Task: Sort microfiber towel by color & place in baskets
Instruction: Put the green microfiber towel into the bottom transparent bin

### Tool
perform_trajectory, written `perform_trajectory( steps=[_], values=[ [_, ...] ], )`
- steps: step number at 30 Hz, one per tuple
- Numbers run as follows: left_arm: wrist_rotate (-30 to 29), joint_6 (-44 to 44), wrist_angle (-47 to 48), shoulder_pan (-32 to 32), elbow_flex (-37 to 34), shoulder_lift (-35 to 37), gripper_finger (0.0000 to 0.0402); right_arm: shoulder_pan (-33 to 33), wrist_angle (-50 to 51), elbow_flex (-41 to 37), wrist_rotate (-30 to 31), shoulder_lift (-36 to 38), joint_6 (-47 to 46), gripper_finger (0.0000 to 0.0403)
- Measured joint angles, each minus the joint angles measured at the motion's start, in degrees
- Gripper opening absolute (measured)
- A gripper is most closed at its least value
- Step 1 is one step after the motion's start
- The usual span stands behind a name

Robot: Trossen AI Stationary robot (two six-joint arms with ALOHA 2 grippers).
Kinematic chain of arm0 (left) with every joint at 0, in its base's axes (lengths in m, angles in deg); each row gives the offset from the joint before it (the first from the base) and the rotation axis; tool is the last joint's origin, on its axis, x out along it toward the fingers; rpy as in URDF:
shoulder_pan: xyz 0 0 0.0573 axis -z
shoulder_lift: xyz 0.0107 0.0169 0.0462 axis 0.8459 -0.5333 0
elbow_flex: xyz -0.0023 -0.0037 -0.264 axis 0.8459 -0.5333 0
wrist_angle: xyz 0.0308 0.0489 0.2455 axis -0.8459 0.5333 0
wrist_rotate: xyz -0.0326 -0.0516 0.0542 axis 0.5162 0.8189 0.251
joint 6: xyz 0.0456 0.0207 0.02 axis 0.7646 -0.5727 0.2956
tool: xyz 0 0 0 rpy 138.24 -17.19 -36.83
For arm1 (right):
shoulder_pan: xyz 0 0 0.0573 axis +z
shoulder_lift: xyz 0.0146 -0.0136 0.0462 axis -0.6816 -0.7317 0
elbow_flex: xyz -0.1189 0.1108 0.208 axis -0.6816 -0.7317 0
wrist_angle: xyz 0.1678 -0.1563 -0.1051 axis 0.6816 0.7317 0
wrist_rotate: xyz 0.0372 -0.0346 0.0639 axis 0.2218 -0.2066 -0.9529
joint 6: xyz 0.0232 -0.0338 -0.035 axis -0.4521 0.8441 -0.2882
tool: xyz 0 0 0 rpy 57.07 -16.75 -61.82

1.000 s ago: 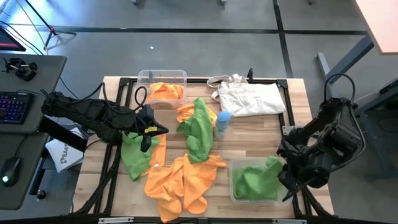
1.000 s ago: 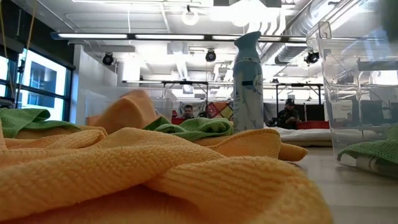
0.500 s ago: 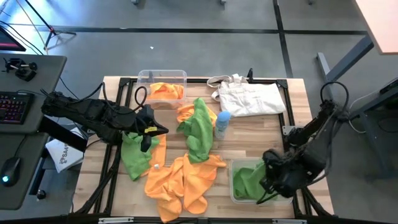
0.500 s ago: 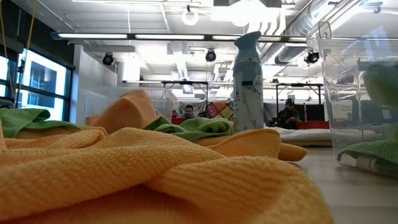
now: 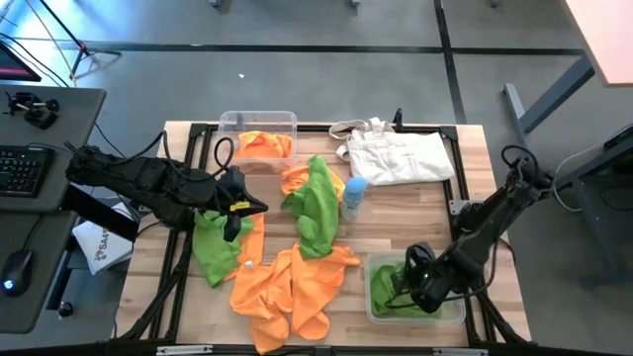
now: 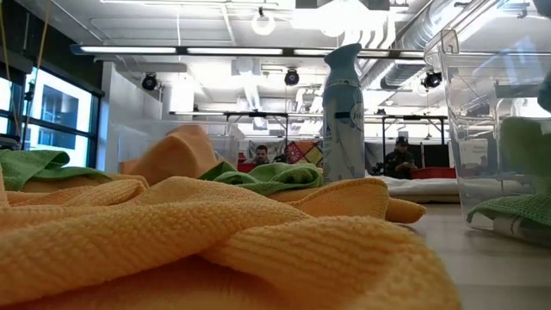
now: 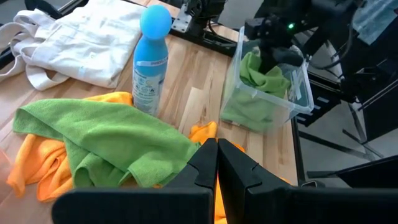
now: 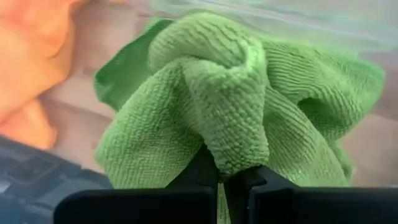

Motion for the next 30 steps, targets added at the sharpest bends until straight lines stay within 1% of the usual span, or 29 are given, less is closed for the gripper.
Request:
perform_trajectory(
  steps=[5,8,13,17,20,23,27,30],
  values=[
    [0.0,0.0,0.03,0.0,0.0,0.0,0.0,-0.25,-6.16,-4.08,2.84,0.02,-1.09,0.0],
    [-0.02,0.0,0.01,0.0,0.0,0.0,0.0,-0.8,-8.01,-5.31,2.0,0.02,-1.03,0.001],
    [-2.76,0.0,0.01,0.0,0.0,0.0,0.0,-1.11,-8.15,-5.55,1.1,0.02,0.04,0.0055],
    [-4.92,-0.02,0.03,0.0,0.0,0.0,0.0,-1.11,-7.63,-3.56,-1.05,0.08,2.62,0.0097],
    [-6.04,0.0,0.03,0.0,0.0,0.0,0.0,-1.14,-3.82,-0.87,-4.55,0.11,3.71,0.0124],
    [-6.64,0.01,0.03,0.01,0.0,0.0,0.0,-1.12,1.55,3.18,-6.36,0.11,5.29,0.0142],
    [-7.08,0.0,0.03,0.0,-0.02,0.0,0.0,-1.11,10.59,10.28,-5.69,0.15,6.45,0.0151],
    [-7.1,0.0,0.03,0.0,-0.02,0.0,0.0,-1.11,17.36,16.17,-3.6,0.16,6.91,0.0151]
  ],
)
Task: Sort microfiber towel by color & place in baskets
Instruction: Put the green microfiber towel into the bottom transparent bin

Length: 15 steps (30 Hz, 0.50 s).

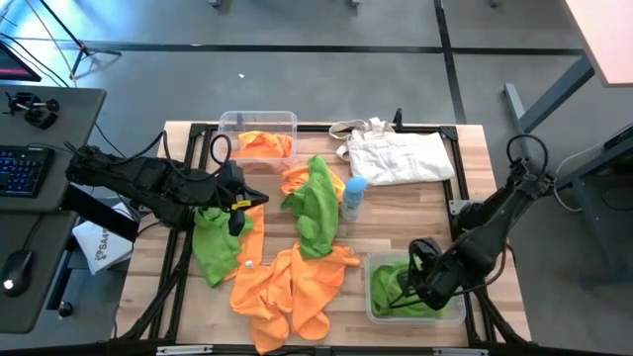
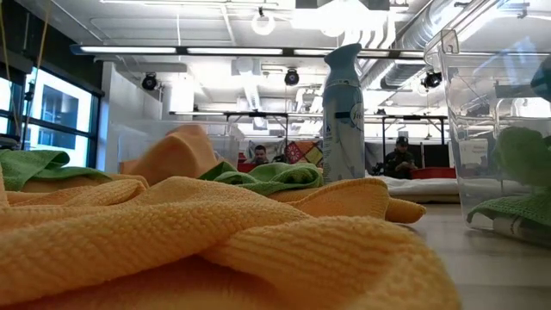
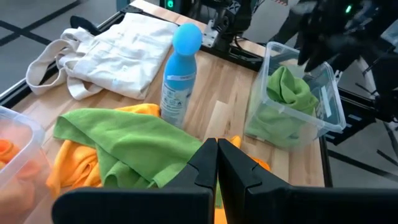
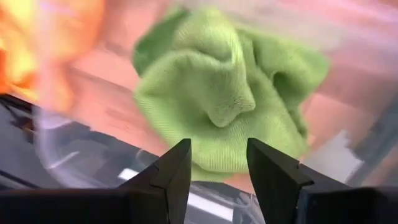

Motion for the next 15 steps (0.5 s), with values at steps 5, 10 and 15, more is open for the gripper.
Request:
perform_trajectory(
  steps=[5,10,15],
  values=[
    [-0.06,1.24,0.0,0.0,0.0,0.0,0.0,0.02,9.13,9.76,9.98,0.04,2.51,0.015],
    [0.31,1.96,0.1,0.02,0.0,0.0,0.0,-1.44,10.12,15.78,24.47,0.09,12.16,0.015],
    [2.21,2.48,2.92,0.16,-0.2,0.03,0.0,-7.3,5.21,16.49,28.18,-0.19,25.16,0.0149]
  ],
)
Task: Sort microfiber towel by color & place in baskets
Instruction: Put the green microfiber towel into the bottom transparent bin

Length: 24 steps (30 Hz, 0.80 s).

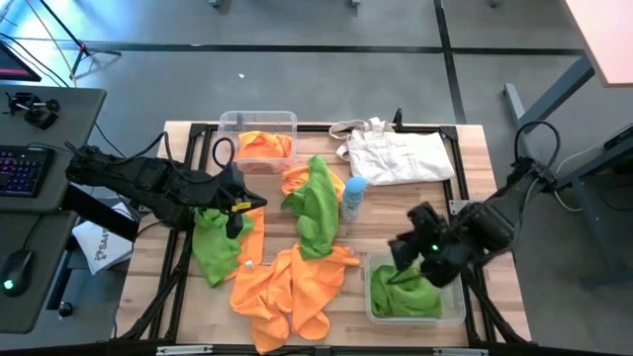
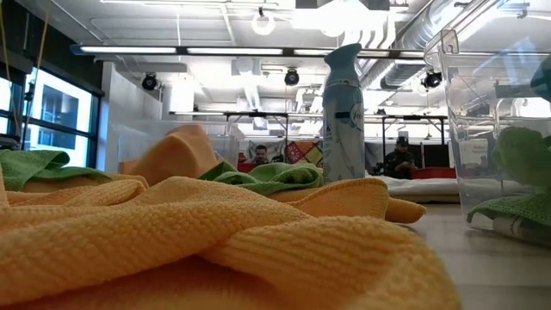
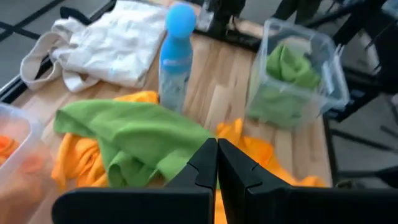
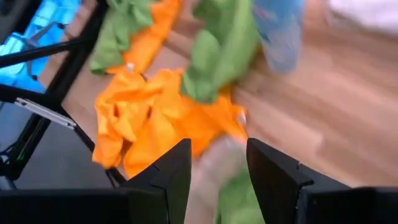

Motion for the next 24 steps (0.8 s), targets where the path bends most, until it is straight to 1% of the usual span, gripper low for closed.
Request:
perform_trajectory(
  steps=[3,5,8,11,14,17,20,24],
  values=[
    [-0.57,-0.53,-0.62,1.16,-3.77,0.8,0.0,-4.07,-7.53,0.0,2.26,-1.71,11.93,0.0149],
    [-0.42,-1.81,-3.1,2.14,-7.4,2.04,0.0,-6.99,-14.56,-0.02,1.77,-3.22,21.15,0.0149],
    [0.32,-3.06,-8.01,3.04,-12.56,5.1,0.0,-11.01,-23.62,-0.02,-2.14,-5.36,32.55,0.0149],
    [0.47,-4.9,-10.54,3.47,-16.2,8.13,0.0,-14.6,-29.28,-0.02,-8.18,-8.16,40.53,0.0149],
    [0.5,-6.87,-10.47,3.47,-18.15,10.99,0.0,-17.38,-31.24,-0.02,-13.66,-10.98,44.44,0.0149],
    [0.5,-8.33,-10.44,3.45,-19.58,12.94,0.0,-19.37,-30.96,-0.02,-17.6,-14.02,46.81,0.0149],
    [0.47,-8.66,-10.43,3.45,-19.91,13.85,0.0,-20.81,-30.19,-0.09,-21.04,-16.99,47.48,0.0149],
    [0.52,-8.6,-10.35,3.45,-19.95,13.8,0.0,-21.96,-29.94,-0.09,-23.57,-20.16,47.74,0.0149]
  ],
)
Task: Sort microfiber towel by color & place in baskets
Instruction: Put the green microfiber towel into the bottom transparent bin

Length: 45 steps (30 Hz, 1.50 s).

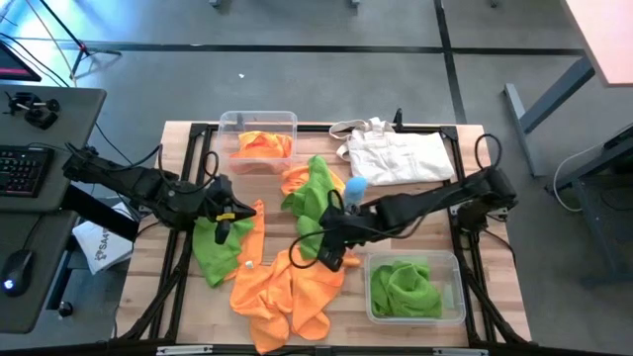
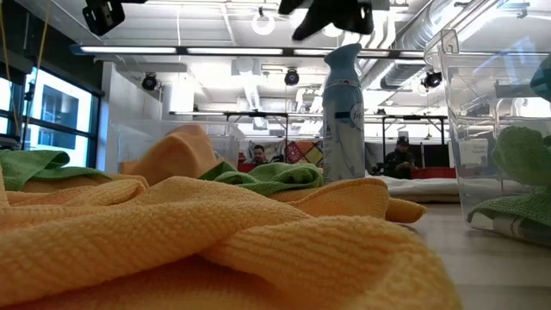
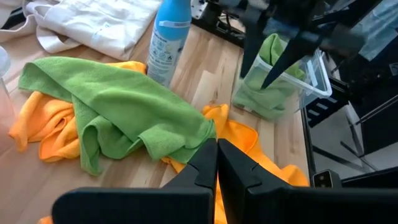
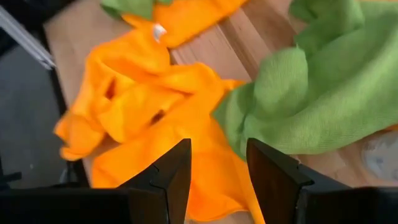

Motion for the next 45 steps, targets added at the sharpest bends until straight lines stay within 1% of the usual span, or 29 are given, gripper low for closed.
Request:
perform_trajectory(
  steps=[4,10,19,30,35,38,40,43,45],
  values=[
    [0.0,0.27,0.02,0.0,0.0,-0.09,0.0,-0.41,0.07,0.0,-0.19,-3.04,0.24,0.0149],
    [0.0,0.98,0.04,0.0,0.0,-0.11,0.0,-0.64,0.25,0.0,-0.35,-7.6,4.08,0.0149],
    [0.04,0.59,0.04,0.0,0.0,-0.11,0.0,-0.64,5.99,0.0,1.07,-12.26,5.09,0.0149],
    [0.07,0.53,0.04,0.0,0.0,-0.11,0.0,-0.6,4.64,0.0,0.65,-17.25,5.05,0.0149],
    [0.04,0.38,0.02,0.0,0.0,-0.11,0.0,-0.6,3.06,0.0,0.37,-17.99,4.99,0.0147],
    [0.04,0.37,0.02,0.0,0.0,-0.11,0.0,-0.62,1.87,0.0,0.36,-18.05,5.09,0.0124],
    [0.04,0.11,0.04,0.0,0.0,-0.11,0.0,-0.62,1.22,0.0,0.36,-18.05,5.09,0.0093],
    [0.04,0.09,0.04,0.0,0.0,-0.11,0.0,-0.62,1.4,0.01,-0.19,-18.05,5.11,0.0029],
    [0.05,0.09,0.02,0.0,0.0,-0.11,0.0,-0.62,1.72,0.0,-0.5,-17.95,5.12,0.0009]
  ],
)
